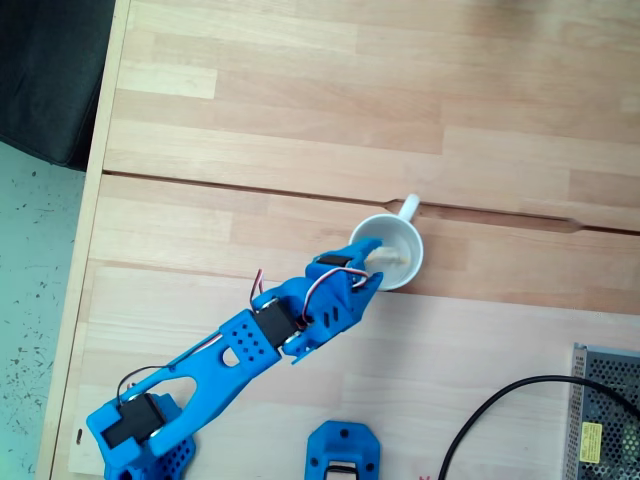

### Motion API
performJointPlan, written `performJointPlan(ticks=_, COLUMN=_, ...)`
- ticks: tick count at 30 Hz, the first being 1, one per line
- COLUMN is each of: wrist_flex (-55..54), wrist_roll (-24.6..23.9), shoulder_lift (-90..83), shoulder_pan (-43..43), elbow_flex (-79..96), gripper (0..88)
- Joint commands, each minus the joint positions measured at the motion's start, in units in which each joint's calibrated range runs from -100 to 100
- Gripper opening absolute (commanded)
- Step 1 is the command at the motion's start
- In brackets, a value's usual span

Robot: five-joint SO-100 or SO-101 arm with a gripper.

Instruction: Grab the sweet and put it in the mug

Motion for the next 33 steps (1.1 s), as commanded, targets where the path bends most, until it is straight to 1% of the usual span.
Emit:
performJointPlan(ticks=1, wrist_flex=-0.67, wrist_roll=0.1, shoulder_lift=-0.9, shoulder_pan=-0.19, elbow_flex=-3.51, gripper=27.6)
performJointPlan(ticks=3, wrist_flex=-0.59, wrist_roll=0.15, shoulder_lift=-1.07, shoulder_pan=-0.19, elbow_flex=-2.88, gripper=27.2)
performJointPlan(ticks=5, wrist_flex=-0.26, wrist_roll=0.1, shoulder_lift=-1.24, shoulder_pan=-0.19, elbow_flex=-2.79, gripper=24.8)
performJointPlan(ticks=7, wrist_flex=0.06, wrist_roll=-0.34, shoulder_lift=-1.58, shoulder_pan=-0.19, elbow_flex=-2.71, gripper=20.5)
performJointPlan(ticks=11, wrist_flex=0.22, wrist_roll=-0.44, shoulder_lift=-2.7, shoulder_pan=-0.34, elbow_flex=-2.53, gripper=9.4)
performJointPlan(ticks=14, wrist_flex=0.3, wrist_roll=-0.44, shoulder_lift=-7.01, shoulder_pan=-1.72, elbow_flex=1.76, gripper=2.8)
performJointPlan(ticks=15, wrist_flex=0.3, wrist_roll=-0.44, shoulder_lift=-9.16, shoulder_pan=-2.22, elbow_flex=4.43, gripper=2.2)
performJointPlan(ticks=19, wrist_flex=0.3, wrist_roll=-0.49, shoulder_lift=-20.43, shoulder_pan=-5.86, elbow_flex=17.99, gripper=4.2)
performJointPlan(ticks=25, wrist_flex=0.22, wrist_roll=-0.73, shoulder_lift=-38.33, shoulder_pan=-14.86, elbow_flex=42.61, gripper=3.5)
performJointPlan(ticks=29, wrist_flex=-0.51, wrist_roll=-4.25, shoulder_lift=-52.7, shoulder_pan=-21.32, elbow_flex=58.13, gripper=3.2)
performJointPlan(ticks=33, wrist_flex=-0.51, wrist_roll=-7.72, shoulder_lift=-67.59, shoulder_pan=-28.22, elbow_flex=69.91, gripper=3.2)
